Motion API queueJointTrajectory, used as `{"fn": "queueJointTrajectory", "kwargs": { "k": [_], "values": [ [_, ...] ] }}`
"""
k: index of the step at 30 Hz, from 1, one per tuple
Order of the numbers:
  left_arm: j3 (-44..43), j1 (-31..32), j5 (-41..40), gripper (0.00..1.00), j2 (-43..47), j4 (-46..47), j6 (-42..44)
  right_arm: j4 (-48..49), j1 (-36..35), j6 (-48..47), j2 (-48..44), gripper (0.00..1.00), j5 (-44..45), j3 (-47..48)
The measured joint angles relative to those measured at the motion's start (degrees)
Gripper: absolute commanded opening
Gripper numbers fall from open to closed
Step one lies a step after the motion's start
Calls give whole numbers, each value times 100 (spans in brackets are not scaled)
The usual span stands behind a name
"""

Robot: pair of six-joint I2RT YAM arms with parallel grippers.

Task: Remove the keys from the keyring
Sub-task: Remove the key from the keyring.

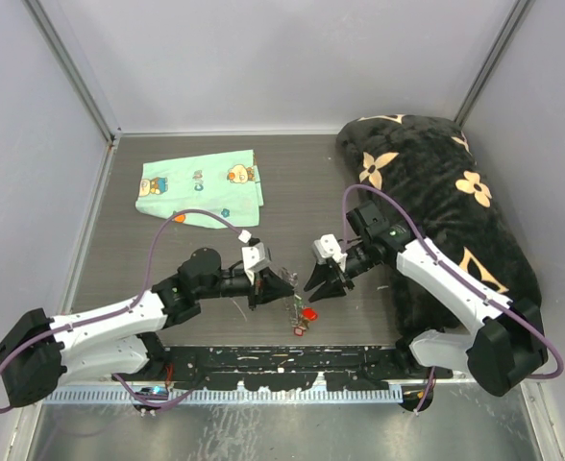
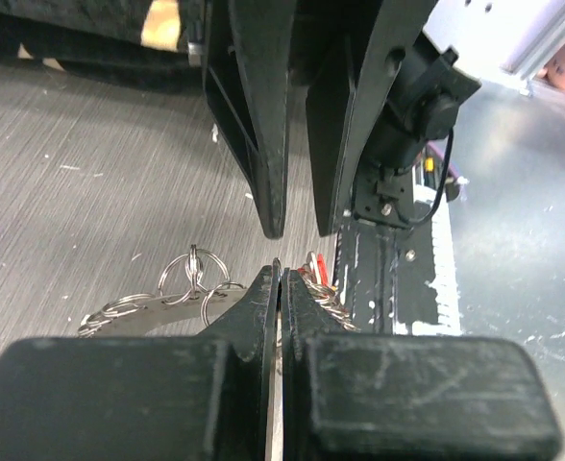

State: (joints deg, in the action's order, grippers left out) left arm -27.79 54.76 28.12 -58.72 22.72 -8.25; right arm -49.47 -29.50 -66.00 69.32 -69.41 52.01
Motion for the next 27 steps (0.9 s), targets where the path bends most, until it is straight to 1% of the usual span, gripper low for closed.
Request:
{"fn": "queueJointTrajectory", "kwargs": {
  "k": [5,9,16,22,27],
  "values": [
    [149,0,-55,0,55,461,-326,149,0,-149,-92,28,15,-157],
    [149,0,-48,0,96,498,-348,321,0,-142,-162,27,33,-168],
    [149,0,72,0,101,553,-352,459,0,-140,-160,22,4,-216],
    [142,0,299,0,79,710,-330,555,-28,-140,-160,21,-98,-330],
    [59,0,514,0,0,706,-275,595,-44,-136,-160,22,-101,-341]
  ]
}}
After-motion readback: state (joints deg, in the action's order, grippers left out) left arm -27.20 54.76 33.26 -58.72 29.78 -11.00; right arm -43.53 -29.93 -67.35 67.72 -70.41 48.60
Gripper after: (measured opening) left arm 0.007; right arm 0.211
